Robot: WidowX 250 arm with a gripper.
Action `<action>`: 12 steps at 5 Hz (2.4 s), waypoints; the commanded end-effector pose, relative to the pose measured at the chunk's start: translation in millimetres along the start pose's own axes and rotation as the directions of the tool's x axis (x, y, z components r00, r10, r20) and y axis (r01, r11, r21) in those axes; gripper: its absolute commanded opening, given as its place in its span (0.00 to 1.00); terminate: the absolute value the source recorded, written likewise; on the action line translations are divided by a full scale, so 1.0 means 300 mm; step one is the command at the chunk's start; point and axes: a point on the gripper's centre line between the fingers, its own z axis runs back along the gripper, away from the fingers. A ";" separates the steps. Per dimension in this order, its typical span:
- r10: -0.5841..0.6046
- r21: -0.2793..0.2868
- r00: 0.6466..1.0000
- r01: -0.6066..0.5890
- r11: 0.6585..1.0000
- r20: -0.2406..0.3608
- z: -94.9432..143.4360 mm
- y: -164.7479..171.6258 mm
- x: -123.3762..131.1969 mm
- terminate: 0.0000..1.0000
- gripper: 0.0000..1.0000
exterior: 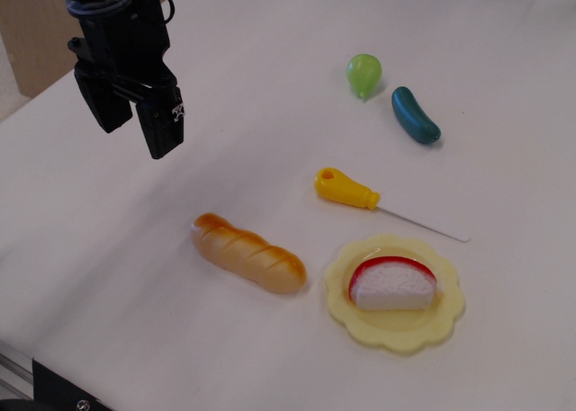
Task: Take sushi off plate
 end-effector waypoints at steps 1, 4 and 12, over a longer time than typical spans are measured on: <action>0.000 0.000 1.000 0.000 1.000 0.000 0.000 0.000 0.000 0.00 1.00; -0.440 -0.013 0.896 0.441 0.897 0.068 0.075 -0.216 0.042 0.00 1.00; -0.752 0.031 0.655 0.756 0.654 -0.075 -0.075 -0.640 0.053 0.00 1.00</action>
